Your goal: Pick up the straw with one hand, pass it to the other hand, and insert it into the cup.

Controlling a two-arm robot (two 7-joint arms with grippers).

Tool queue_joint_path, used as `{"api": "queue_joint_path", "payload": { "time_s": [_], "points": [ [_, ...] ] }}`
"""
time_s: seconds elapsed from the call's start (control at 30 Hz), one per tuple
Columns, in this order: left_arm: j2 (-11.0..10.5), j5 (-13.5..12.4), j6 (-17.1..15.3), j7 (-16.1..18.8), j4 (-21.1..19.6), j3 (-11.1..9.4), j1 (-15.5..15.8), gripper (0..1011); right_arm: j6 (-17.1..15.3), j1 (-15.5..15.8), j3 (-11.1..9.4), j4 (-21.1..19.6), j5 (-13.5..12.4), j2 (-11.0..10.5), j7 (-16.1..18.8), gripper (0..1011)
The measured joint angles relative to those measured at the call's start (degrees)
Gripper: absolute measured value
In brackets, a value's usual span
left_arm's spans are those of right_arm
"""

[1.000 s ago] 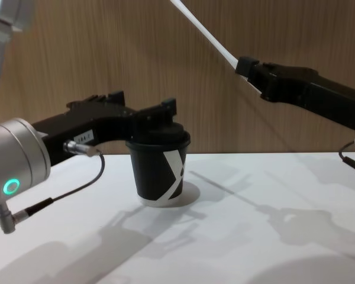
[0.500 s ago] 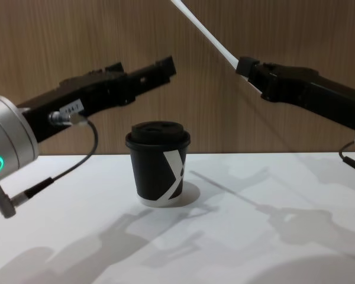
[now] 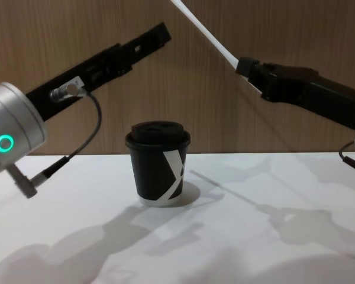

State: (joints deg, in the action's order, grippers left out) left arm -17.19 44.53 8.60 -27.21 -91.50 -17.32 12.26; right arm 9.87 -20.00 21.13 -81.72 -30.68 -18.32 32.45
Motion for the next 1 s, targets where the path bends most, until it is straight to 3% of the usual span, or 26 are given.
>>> {"api": "queue_joint_path", "payload": {
  "time_s": [0.2, 0.6, 1.0],
  "points": [
    [1.9, 2.8, -0.9, -1.2, 3.8, -0.4, 3.3, 1003, 0.0, 0.0, 0.0, 0.0, 0.0, 0.0, 0.0, 9],
    [5.3, 6.0, -2.3, -2.8, 10.8, -1.8, 9.7, 1003, 0.0, 0.0, 0.0, 0.0, 0.0, 0.0, 0.0, 9],
    [7.7, 9.9, -3.3, -4.6, 15.1, -2.0, 13.0, 1003, 0.0, 0.0, 0.0, 0.0, 0.0, 0.0, 0.0, 9]
  ]
}}
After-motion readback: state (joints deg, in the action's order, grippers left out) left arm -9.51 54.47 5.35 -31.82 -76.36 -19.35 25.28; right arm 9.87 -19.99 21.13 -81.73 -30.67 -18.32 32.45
